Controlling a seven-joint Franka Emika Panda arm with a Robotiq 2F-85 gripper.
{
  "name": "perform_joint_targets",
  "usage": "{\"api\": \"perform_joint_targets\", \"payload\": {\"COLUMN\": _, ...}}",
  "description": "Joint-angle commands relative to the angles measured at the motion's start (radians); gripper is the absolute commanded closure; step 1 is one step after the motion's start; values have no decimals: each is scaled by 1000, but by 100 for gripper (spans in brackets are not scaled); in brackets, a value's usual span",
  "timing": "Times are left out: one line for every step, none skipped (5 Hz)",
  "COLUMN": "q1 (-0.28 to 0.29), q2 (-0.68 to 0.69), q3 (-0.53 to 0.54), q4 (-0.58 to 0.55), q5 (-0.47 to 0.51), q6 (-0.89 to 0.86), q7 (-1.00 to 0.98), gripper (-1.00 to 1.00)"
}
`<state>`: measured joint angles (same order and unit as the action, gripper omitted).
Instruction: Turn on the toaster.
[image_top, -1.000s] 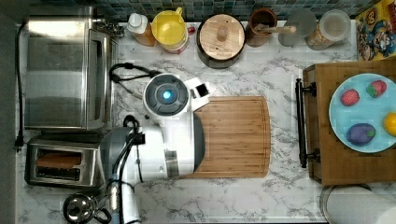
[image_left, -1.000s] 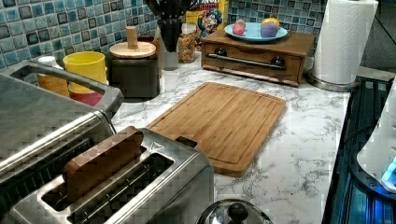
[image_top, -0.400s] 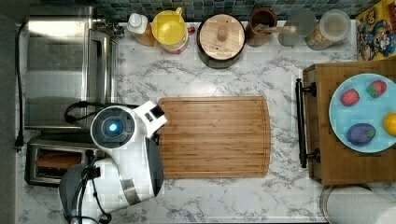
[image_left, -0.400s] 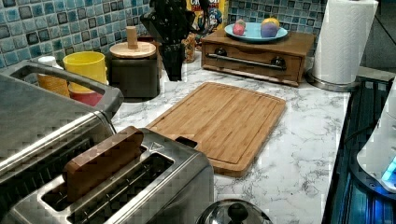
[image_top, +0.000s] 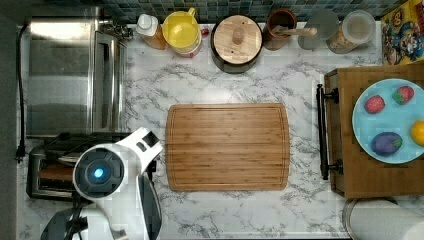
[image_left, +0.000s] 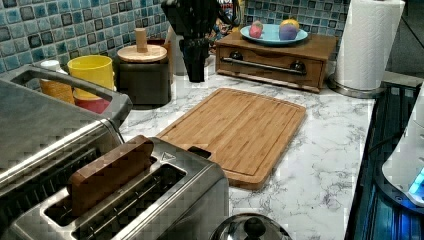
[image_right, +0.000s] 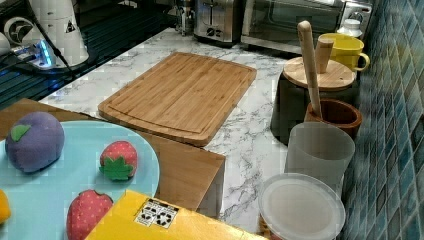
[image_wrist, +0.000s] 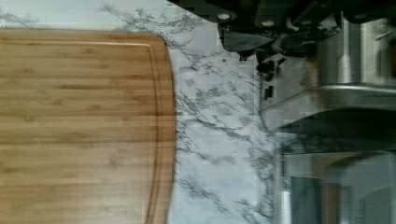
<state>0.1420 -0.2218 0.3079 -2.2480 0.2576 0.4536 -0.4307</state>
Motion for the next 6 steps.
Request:
{"api": "perform_joint_targets", "payload": {"q1": 56, "q2": 99, "q3": 94, "q4": 21, "q5": -15, "q6": 6, "q7": 0, "gripper": 100}}
{"api": "perform_joint_targets", "payload": {"q1": 53, "q2": 84, "q3": 91, "q4": 9, "q5": 7, "q6": 21, "q7": 22, "gripper": 100}}
{"api": "perform_joint_targets", "payload": {"q1": 58, "q2": 70, "q3": 65, "q4": -16, "q5": 71, "q6": 59, "q7": 13, "gripper": 100}}
{"api": "perform_joint_targets", "payload": {"q1": 64, "q2": 39, "q3": 64, "q4": -53, "q5": 117, "q6": 108, "q7": -2, "gripper": 100}}
{"api": "perform_joint_targets", "payload": {"q1": 78, "q2": 58, "q3": 70, "q4": -75, "q5": 123, "q6": 141, "q7": -7, "gripper": 100}}
{"api": "perform_joint_targets", "payload": {"q1": 197, "q2": 74, "q3": -13, "q4": -97, "q5": 118, "q6": 171, "q7": -8, "gripper": 100}}
